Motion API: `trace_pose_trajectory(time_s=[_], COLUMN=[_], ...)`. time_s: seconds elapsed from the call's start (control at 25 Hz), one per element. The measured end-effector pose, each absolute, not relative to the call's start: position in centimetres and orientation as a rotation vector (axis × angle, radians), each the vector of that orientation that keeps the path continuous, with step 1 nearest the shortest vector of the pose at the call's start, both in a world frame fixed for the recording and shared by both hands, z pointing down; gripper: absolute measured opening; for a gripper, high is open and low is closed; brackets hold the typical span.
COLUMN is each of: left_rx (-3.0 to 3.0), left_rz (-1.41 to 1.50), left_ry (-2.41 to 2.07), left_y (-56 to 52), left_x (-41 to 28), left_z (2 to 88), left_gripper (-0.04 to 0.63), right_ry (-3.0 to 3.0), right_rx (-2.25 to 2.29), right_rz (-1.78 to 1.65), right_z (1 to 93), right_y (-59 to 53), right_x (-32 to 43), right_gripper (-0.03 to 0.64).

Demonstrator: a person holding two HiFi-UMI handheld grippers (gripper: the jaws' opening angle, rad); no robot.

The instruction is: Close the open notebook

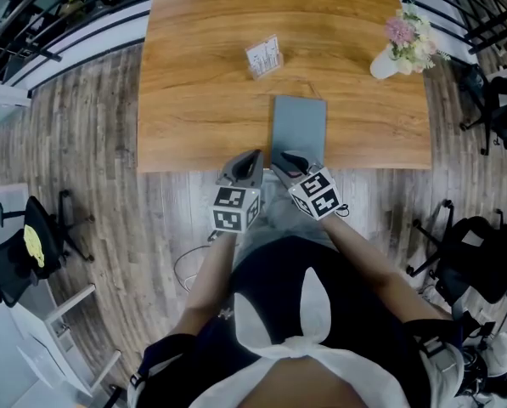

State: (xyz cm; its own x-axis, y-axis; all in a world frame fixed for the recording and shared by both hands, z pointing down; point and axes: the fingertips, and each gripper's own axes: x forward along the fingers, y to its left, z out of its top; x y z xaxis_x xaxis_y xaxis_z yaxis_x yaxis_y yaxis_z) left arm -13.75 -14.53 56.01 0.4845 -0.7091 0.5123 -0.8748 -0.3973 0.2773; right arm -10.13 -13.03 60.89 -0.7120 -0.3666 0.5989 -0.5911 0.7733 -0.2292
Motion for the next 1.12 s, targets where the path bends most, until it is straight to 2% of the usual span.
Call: trace_pose_trajectory(time_s=[0.08, 0.44, 1.12], left_rx=[2.231, 2.292, 2.407], left_rz=[0.424, 0.393, 0.368], left_ry=[-1.311, -1.319, -1.237], left_y=[-14.7, -15.0, -13.7], left_x=[-13.8, -13.2, -9.3], left_z=[55.6, 53.2, 50.4], left_gripper=[0.017, 0.017, 0.017], right_ry=[-2.452, -2.539, -2.581], right_rx=[0.753, 0.928, 1.007], right_rz=[0.511, 0.426, 0.398], right_z=[59.6, 54.3, 50.6], right_y=[-13.6, -15.3, -14.0], right_x=[-9.7, -7.9, -5.9], right_gripper=[0.126, 0.000, -0.003])
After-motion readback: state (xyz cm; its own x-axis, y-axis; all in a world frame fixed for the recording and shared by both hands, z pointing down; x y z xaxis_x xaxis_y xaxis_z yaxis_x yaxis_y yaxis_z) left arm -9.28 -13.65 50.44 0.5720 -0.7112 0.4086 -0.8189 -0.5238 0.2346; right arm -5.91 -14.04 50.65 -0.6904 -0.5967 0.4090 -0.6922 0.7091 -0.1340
